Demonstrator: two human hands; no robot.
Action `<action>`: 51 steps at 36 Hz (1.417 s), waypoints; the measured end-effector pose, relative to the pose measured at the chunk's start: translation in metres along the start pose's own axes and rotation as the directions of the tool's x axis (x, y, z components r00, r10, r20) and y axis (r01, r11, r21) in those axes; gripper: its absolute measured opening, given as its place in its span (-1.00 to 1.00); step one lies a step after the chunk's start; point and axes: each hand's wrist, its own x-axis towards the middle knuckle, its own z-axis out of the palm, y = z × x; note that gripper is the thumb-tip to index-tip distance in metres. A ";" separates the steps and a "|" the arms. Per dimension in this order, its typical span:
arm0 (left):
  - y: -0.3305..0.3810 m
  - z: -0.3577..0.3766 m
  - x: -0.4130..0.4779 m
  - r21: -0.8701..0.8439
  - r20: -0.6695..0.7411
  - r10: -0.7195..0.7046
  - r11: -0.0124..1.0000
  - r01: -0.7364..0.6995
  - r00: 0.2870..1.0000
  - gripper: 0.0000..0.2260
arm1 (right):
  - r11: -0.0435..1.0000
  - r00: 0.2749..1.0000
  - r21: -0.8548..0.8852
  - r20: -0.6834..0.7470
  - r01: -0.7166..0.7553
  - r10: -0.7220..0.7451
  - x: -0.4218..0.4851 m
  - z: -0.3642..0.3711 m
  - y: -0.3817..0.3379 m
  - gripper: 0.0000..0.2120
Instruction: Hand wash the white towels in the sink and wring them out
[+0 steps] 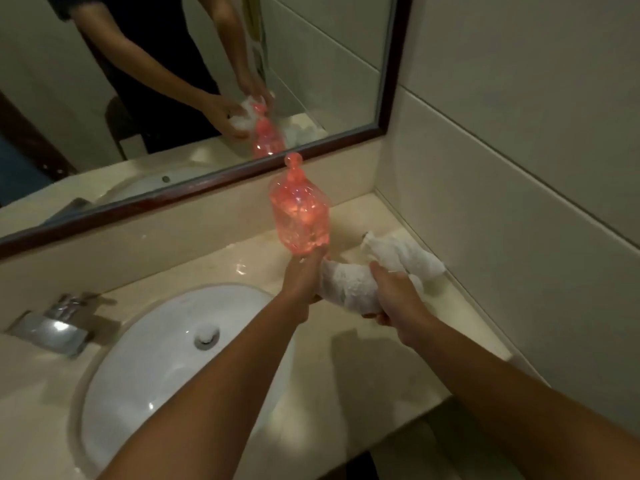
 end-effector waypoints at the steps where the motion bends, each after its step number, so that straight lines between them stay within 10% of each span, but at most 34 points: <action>1: -0.010 0.005 0.002 0.013 0.008 -0.020 1.000 0.020 1.000 -0.54 | 0.999 0.999 0.010 -0.015 -0.033 0.033 0.004 -0.002 0.010 -0.57; 12: -0.072 0.039 0.022 0.097 0.096 -0.088 0.992 0.078 0.992 -0.67 | 0.976 0.966 0.028 -0.137 -0.217 0.219 0.040 -0.015 0.087 -0.41; 26: -0.099 0.030 0.027 0.444 0.078 0.157 0.879 -0.176 0.984 -0.26 | 0.978 0.964 -0.029 -0.178 -0.205 0.196 0.052 -0.018 0.105 -0.29; 35: -0.109 0.020 0.018 0.623 0.110 0.207 0.748 -0.230 0.972 -0.51 | 0.972 0.955 -0.049 -0.201 -0.231 0.217 0.050 -0.019 0.104 -0.27; 45: -0.091 -0.009 0.012 0.885 0.165 0.294 0.378 -0.273 0.941 -0.49 | 0.883 0.936 -0.460 -0.264 0.088 -0.231 0.043 -0.037 0.081 -0.58; 51: -0.053 -0.019 0.001 0.921 0.197 0.451 0.221 -0.323 0.871 -0.53 | 0.532 0.837 -0.764 0.018 0.364 -0.547 0.044 -0.018 0.050 -0.56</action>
